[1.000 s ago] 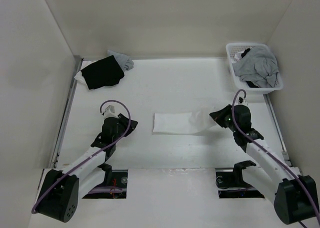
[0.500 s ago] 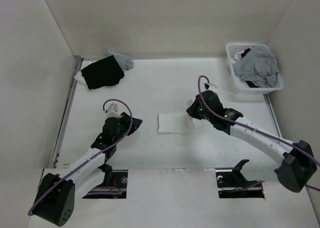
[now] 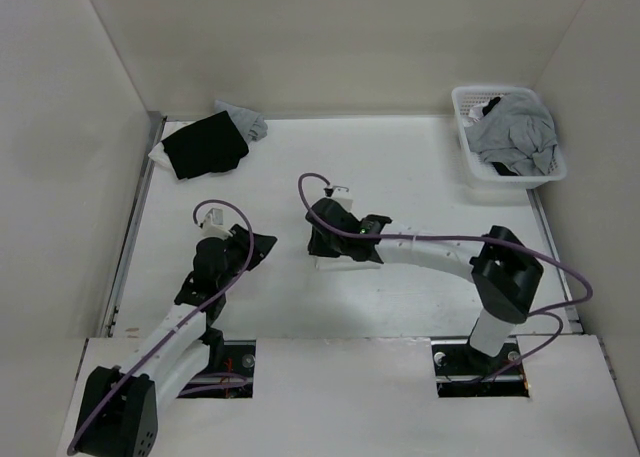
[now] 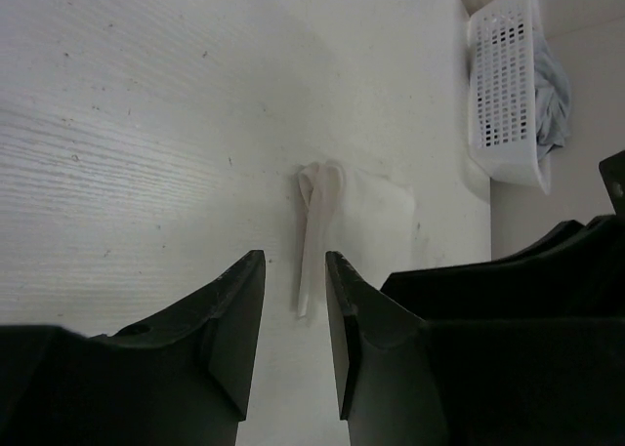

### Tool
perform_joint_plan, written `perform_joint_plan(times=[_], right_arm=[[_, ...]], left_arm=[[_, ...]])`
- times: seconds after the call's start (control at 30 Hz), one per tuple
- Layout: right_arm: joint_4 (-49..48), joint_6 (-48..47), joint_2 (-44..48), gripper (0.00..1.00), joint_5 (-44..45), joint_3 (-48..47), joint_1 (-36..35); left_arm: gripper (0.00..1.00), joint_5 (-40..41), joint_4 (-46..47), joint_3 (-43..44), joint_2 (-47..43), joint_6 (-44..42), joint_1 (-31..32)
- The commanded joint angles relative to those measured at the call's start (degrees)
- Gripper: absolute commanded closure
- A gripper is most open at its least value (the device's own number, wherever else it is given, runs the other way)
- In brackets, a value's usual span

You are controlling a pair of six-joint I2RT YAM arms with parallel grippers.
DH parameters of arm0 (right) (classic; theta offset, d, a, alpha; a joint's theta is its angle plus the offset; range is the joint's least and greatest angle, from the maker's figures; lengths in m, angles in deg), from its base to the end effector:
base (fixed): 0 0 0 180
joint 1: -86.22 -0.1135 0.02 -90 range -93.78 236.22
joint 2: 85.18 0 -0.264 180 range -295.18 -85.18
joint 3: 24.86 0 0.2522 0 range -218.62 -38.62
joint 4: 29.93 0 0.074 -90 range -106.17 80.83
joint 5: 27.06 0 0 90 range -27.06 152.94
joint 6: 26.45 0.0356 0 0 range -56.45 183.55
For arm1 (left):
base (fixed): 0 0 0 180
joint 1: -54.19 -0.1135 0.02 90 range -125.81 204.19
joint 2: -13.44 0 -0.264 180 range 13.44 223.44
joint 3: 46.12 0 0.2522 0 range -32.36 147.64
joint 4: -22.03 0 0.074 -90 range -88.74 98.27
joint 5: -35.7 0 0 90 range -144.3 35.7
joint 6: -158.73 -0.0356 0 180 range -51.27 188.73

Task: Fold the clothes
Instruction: Fold the tank top

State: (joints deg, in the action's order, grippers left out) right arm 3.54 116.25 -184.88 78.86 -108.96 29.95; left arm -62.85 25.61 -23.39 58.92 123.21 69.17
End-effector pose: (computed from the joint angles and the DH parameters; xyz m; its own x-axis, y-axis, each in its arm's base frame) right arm 0.2182 0.3092 0.2241 -0.8110 0.1629 -0.5619 -0.0905 0.9140 0.3956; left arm 0.1635 -0.0492 0.1683 -0.5028 -0.6987 -0.5090 -0.0309 0.6030 -0.7971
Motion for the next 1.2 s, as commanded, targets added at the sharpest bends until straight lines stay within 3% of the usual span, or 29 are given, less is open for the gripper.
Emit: perform_joint_plan(times=[0.0, 0.17, 0.27, 0.37, 0.5, 0.57, 0.7, 0.77, 1.17], right_arm=[[-0.28, 0.29, 4.76, 0.67, 0.69, -3.48, -2.21], [-3.96, -4.01, 20.65, 0.68, 3.23, 5.98, -2.40], [-8.78, -7.61, 33.03, 0.82, 4.55, 16.60, 2.16], [-15.20, -8.76, 46.57, 0.96, 2.46, 29.08, 10.75], [-21.44, -8.41, 56.89, 0.97, -5.27, 42.02, 26.75], [-25.75, -7.80, 57.86, 0.91, -8.97, 46.60, 32.65], [-38.13, -7.18, 55.59, 0.64, -13.55, 53.99, 41.44], [-41.48, -7.62, 53.39, 0.56, -13.90, 55.22, 43.83], [-50.29, -8.76, 44.07, 0.51, -10.39, 59.62, 44.72]], left_arm=[[0.70, -2.08, 2.17, -0.27, 0.40, -0.07, -0.44], [0.69, -1.38, 2.08, 0.34, 1.72, -0.77, -1.23], [0.69, -0.06, 1.47, 1.13, 3.74, -2.18, -0.88], [0.68, 1.52, 1.38, 2.54, 6.99, -3.24, 0.96], [0.67, 4.86, 1.20, 5.43, 10.42, -4.90, 5.00], [0.66, 6.96, -0.02, 7.54, 12.35, -6.39, 7.55], [0.63, 10.92, -5.29, 12.55, 16.13, -10.26, 12.21], [0.61, 12.77, -8.80, 14.84, 17.63, -11.93, 13.36], [0.58, 15.85, -9.25, 15.63, 18.59, -13.96, 15.64]])
